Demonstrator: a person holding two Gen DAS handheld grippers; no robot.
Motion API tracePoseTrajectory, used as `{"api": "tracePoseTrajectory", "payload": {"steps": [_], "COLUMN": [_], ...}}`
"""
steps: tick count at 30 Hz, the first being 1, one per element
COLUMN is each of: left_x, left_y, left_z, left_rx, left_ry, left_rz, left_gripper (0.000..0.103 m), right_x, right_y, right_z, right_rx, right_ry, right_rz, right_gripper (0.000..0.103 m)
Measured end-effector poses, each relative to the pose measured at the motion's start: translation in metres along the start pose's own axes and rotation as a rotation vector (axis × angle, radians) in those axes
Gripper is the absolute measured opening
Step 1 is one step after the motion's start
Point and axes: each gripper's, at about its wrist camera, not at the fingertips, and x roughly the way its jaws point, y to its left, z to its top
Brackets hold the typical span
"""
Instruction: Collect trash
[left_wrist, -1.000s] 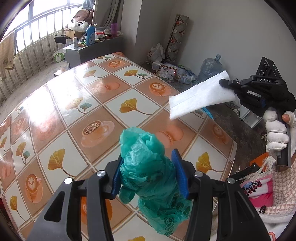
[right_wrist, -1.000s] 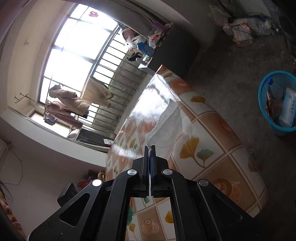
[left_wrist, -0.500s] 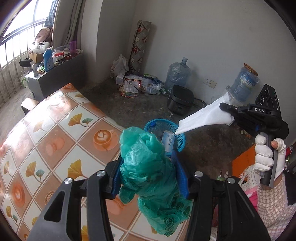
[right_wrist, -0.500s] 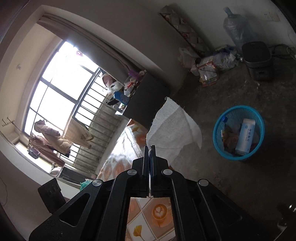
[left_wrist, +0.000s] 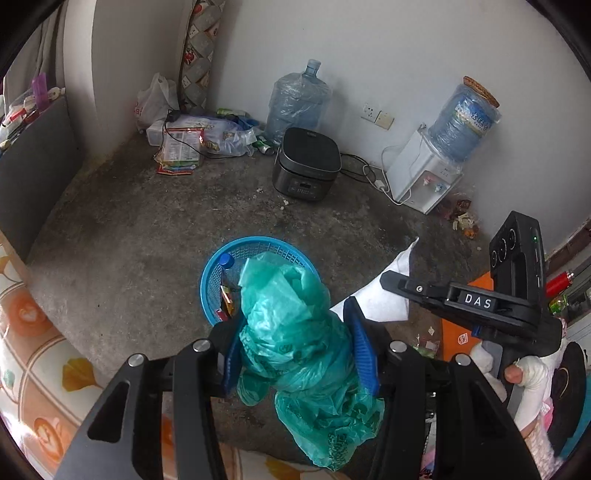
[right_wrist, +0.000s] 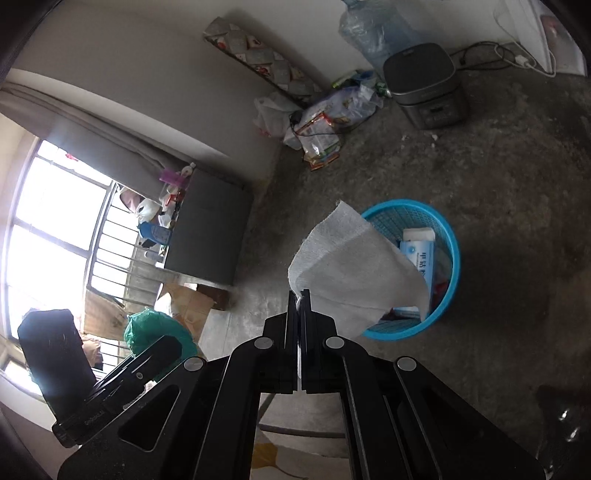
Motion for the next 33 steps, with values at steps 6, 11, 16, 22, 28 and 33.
{"api": "tracePoseTrajectory", "payload": {"steps": [6, 11, 16, 22, 28, 33], "left_x": [0.059, 0.103, 0.128, 0.09, -0.01, -0.115], "left_y": [0.009, 0.025, 0.039, 0.043, 0.032, 0.022], "left_z": [0.034, 0.042, 0.035, 0.034, 0.031, 0.006], "left_rx": [-0.028, -0.094, -0.148, -0.13, -0.115, -0.183], "left_ry": [0.021, 0.032, 0.102, 0.021, -0.169, -0.356], "left_rz": [-0.027, -0.034, 0.002, 0.01, 0.005, 0.16], "left_gripper": [0.05, 0.079, 0.079, 0.079, 0.082, 0.098], "right_x": [0.032, 0.085, 0.134, 0.106, 0.061, 0.012], "right_y": [-0.005, -0.047, -0.113, -0.116, -0.06, 0.018], "right_z": [0.025, 0.028, 0.0, -0.014, -0.013, -0.03], "right_rx": [0.004, 0.067, 0.192, 0.187, 0.019, -0.237], "right_ry": [0.001, 0.077, 0.206, 0.15, 0.01, -0.124], "right_rz": [-0.02, -0.089, -0.274, -0.296, -0.281, -0.215], "right_gripper": [0.0, 0.022, 0.031, 0.036, 0.039, 0.052]}}
